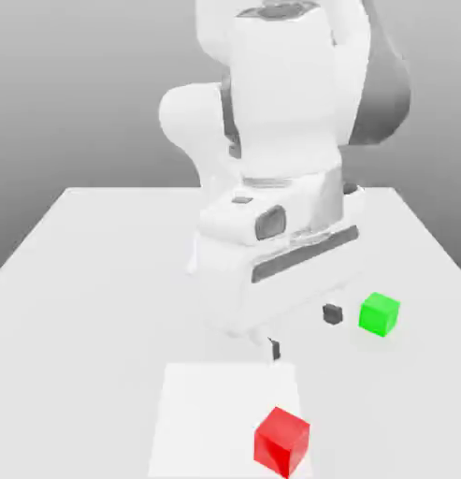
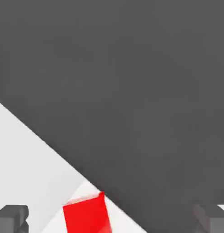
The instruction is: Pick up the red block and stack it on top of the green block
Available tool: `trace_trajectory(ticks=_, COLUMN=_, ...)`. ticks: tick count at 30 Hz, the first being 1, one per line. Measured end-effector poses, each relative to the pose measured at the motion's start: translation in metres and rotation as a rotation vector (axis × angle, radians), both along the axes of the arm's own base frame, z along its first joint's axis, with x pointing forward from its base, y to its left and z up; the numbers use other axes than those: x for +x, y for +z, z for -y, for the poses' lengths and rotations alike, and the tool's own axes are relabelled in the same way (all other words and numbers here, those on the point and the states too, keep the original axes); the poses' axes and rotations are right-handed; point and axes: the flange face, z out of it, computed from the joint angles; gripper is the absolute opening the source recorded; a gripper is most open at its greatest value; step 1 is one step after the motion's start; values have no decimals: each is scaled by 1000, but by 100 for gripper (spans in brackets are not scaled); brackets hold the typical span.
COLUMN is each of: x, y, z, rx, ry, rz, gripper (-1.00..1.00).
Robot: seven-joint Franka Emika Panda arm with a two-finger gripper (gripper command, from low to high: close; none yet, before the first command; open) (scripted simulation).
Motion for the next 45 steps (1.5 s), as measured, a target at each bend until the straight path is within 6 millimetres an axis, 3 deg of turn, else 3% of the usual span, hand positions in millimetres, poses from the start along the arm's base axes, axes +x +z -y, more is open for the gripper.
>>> trace_trajectory(ticks=4, x=-14, y=-67, z=1, rx=-72, ry=118, rz=-83, gripper=0)
trace_trajectory(ticks=8, x=-16, y=-120, z=1, rx=-86, ry=143, rz=-97, gripper=0)
trace_trajectory(ticks=9, x=-17, y=-133, z=1, rx=-86, ry=143, rz=-98, gripper=-100)
trace_trajectory(ticks=16, x=-17, y=-136, z=1, rx=-86, ry=144, rz=-100, gripper=-100)
trace_trajectory(ticks=20, x=-17, y=-94, z=1, rx=-86, ry=144, rz=-100, gripper=-100)
trace_trajectory(ticks=22, x=-26, y=-78, z=-14, rx=-73, ry=198, rz=-103, gripper=-100)
trace_trajectory(ticks=28, x=-99, y=-60, z=-116, rx=-24, ry=597, rz=-100, gripper=-100)
trace_trajectory(ticks=32, x=-158, y=-50, z=-164, rx=-19, ry=868, rz=-86, gripper=-100)
trace_trajectory(ticks=38, x=-238, y=-39, z=-193, rx=-60, ry=1226, rz=-55, gripper=-100)
trace_trajectory(ticks=42, x=-292, y=-39, z=-200, rx=-124, ry=1476, rz=-32, gripper=-100)
trace_trajectory(ticks=45, x=-300, y=-56, z=-202, rx=-146, ry=1525, rz=-27, gripper=-100)
